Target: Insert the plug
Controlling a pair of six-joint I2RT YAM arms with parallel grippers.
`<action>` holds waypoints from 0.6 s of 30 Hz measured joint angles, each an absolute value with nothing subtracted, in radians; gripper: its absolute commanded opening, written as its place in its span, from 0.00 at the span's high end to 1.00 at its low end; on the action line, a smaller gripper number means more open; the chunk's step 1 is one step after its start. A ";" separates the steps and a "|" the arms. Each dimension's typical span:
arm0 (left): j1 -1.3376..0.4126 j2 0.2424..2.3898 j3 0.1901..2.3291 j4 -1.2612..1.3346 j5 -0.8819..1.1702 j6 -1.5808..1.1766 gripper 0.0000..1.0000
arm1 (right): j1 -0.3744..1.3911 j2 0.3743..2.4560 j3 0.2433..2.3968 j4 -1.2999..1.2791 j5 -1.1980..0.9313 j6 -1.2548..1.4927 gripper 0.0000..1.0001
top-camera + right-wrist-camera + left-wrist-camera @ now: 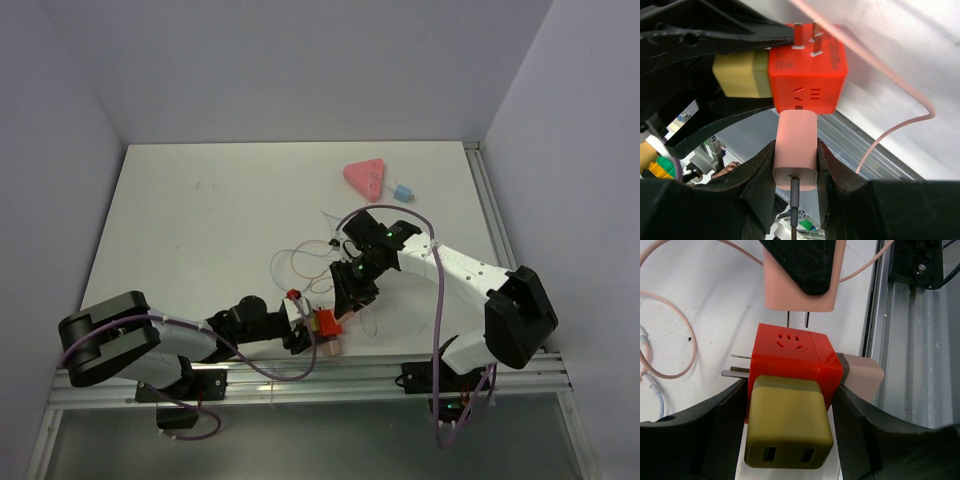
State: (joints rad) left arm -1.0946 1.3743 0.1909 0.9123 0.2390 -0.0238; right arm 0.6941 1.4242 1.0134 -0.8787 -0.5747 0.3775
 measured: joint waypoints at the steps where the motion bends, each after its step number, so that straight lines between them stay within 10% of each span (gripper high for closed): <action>1: -1.095 1.374 0.184 0.923 0.239 -0.025 1.00 | 0.694 1.431 1.013 -0.876 -0.570 0.378 1.00; 18: -1.095 1.385 0.150 0.988 0.238 -0.059 1.00 | 0.694 1.466 0.975 -0.785 -0.562 0.431 1.00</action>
